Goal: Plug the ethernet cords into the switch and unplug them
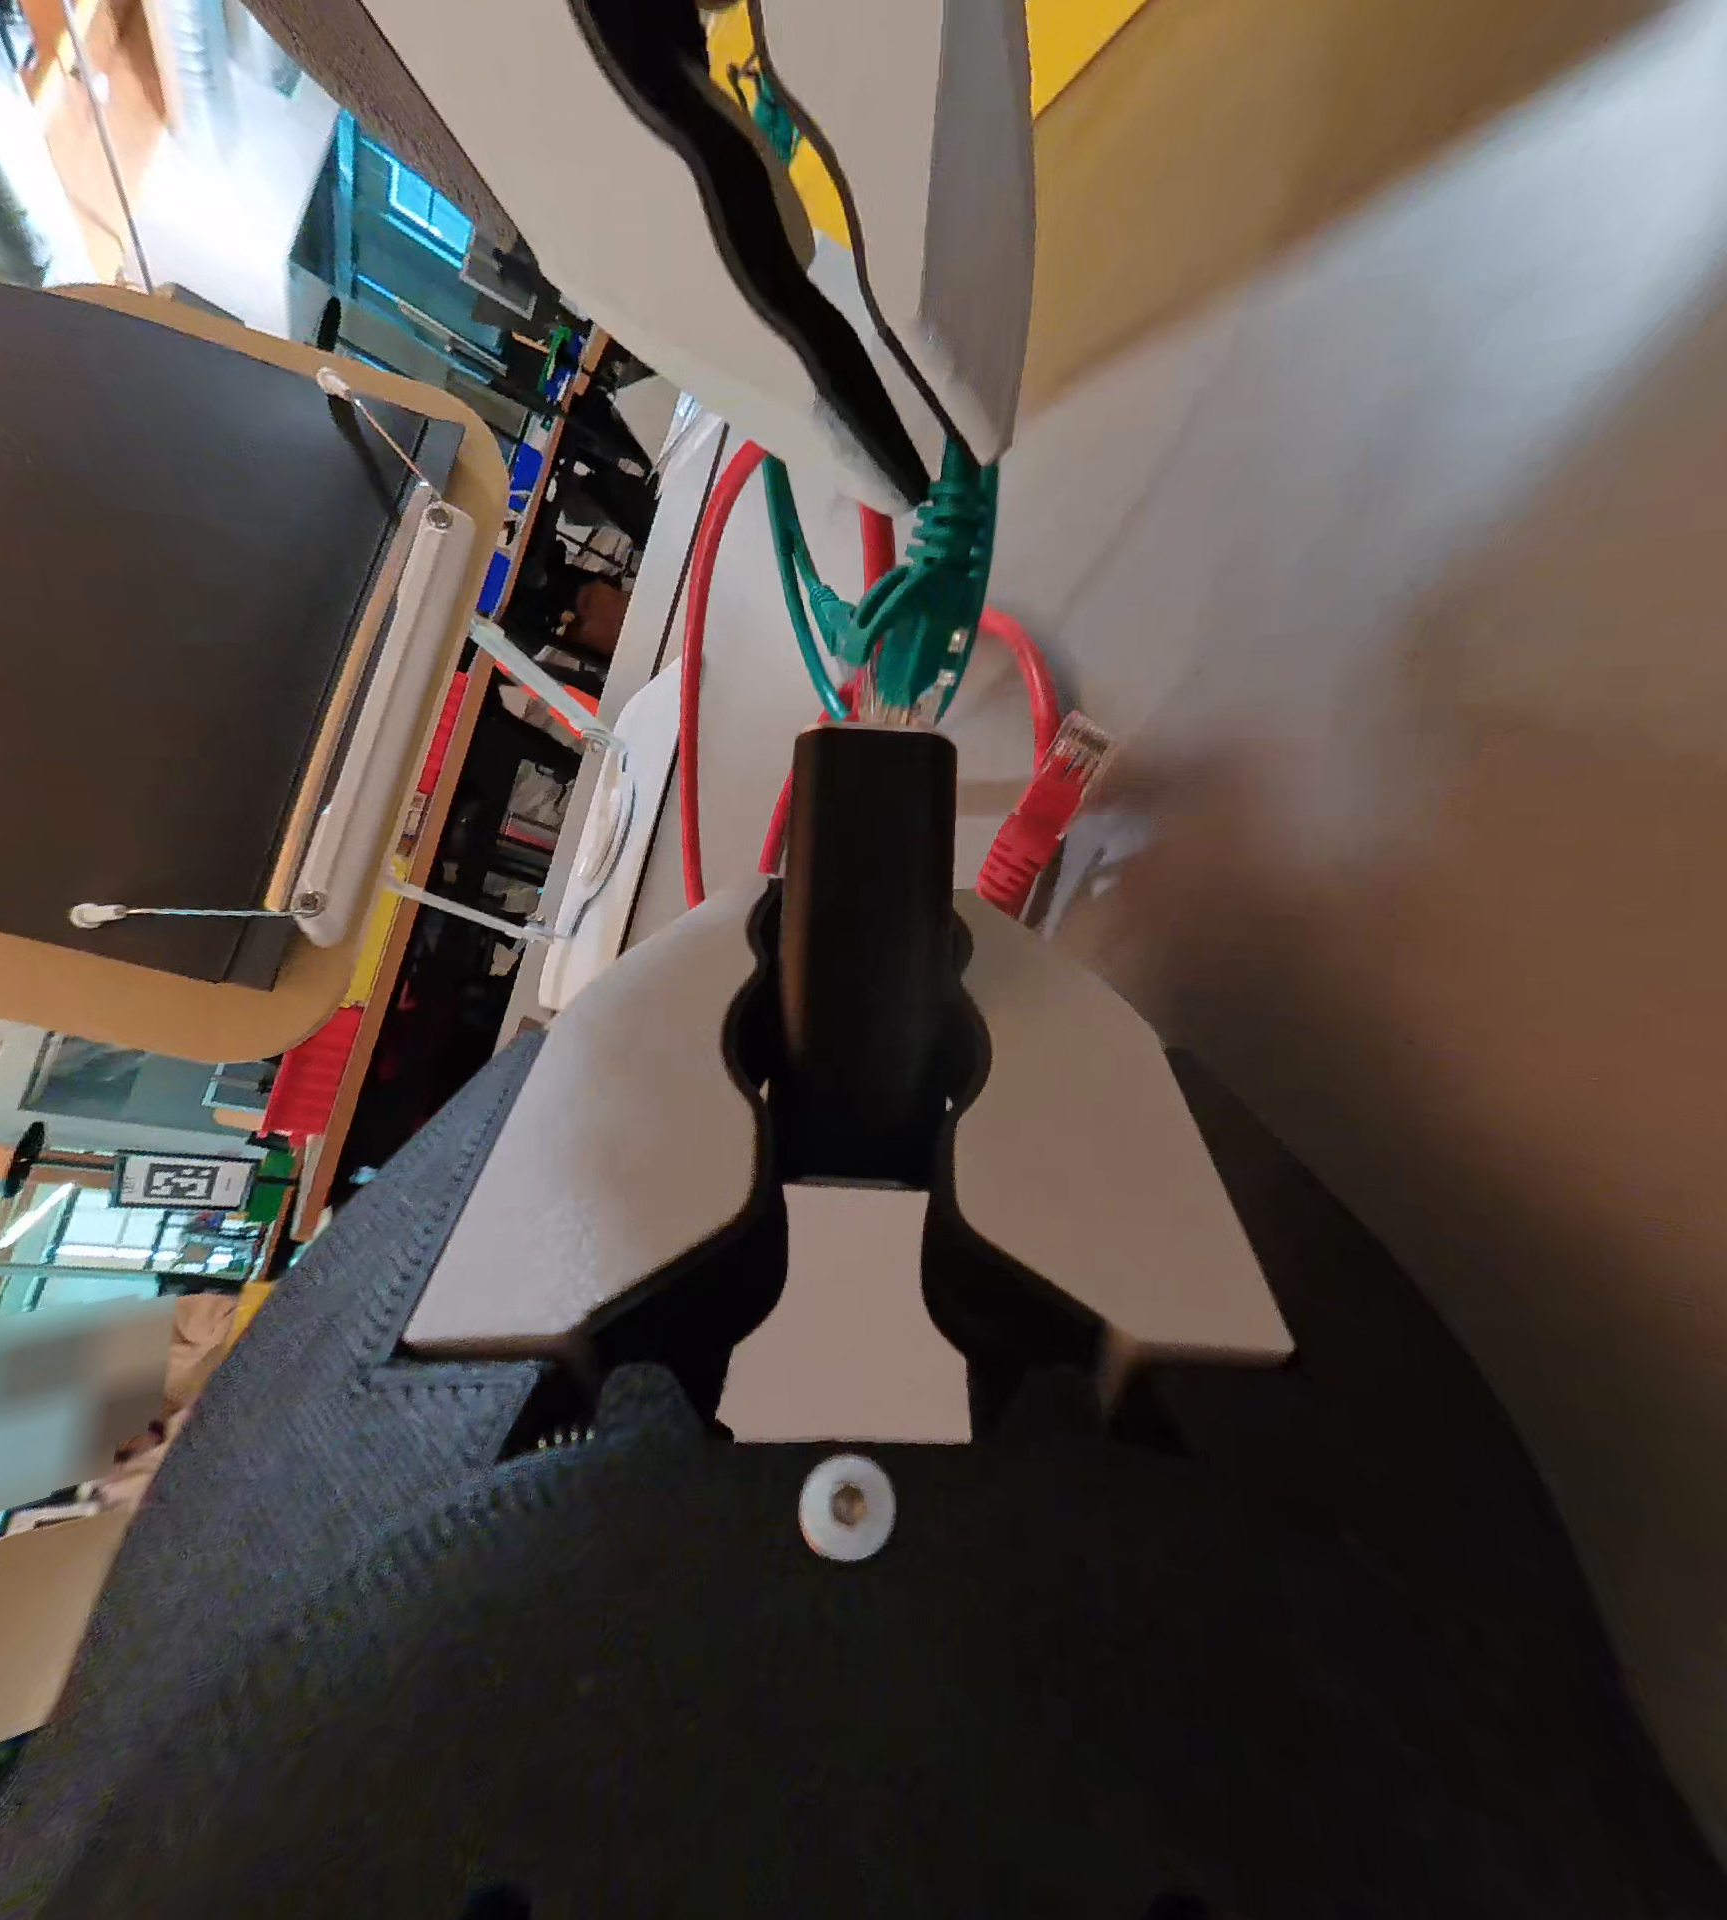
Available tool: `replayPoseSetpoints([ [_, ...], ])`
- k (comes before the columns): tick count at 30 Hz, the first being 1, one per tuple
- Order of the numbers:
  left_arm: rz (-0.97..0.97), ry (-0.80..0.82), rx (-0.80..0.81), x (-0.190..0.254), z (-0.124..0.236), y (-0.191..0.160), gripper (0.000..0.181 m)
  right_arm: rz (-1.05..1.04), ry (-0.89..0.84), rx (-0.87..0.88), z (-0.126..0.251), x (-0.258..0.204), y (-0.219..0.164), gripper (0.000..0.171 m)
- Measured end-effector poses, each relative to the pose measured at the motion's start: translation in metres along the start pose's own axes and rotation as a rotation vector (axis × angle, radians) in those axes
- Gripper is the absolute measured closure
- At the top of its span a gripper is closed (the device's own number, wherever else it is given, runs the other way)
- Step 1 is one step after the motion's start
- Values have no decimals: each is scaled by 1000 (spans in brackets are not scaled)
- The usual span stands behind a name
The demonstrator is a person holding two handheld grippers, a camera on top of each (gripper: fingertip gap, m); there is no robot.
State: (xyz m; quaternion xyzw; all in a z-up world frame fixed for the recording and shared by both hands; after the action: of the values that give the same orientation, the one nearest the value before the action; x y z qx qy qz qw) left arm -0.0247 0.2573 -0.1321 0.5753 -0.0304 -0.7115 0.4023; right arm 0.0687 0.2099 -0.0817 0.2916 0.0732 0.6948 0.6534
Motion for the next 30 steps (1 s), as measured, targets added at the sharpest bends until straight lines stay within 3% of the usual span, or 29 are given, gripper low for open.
replayPoseSetpoints([
  [13, 99, -97, 101, 8, 1, 13, 153, -69, 121, 185, 5, -5, -10, 163],
  [30, -6, -117, -31, 20, -6, 5, 154, -112, 174, 251, -14, -13, 0, 164],
])
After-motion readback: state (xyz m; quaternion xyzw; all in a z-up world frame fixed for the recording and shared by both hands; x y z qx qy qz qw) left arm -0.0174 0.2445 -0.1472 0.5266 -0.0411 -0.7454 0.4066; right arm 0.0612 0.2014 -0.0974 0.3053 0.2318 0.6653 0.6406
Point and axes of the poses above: each gripper's, where its closed fingertips meet, z back along the fingers, y out of its top, x = y × z across the jaws, the point moved 5 cm from there along z, back along the fingers, and after that the axes turned 3 degrees about -y, right-handed, at the moved point
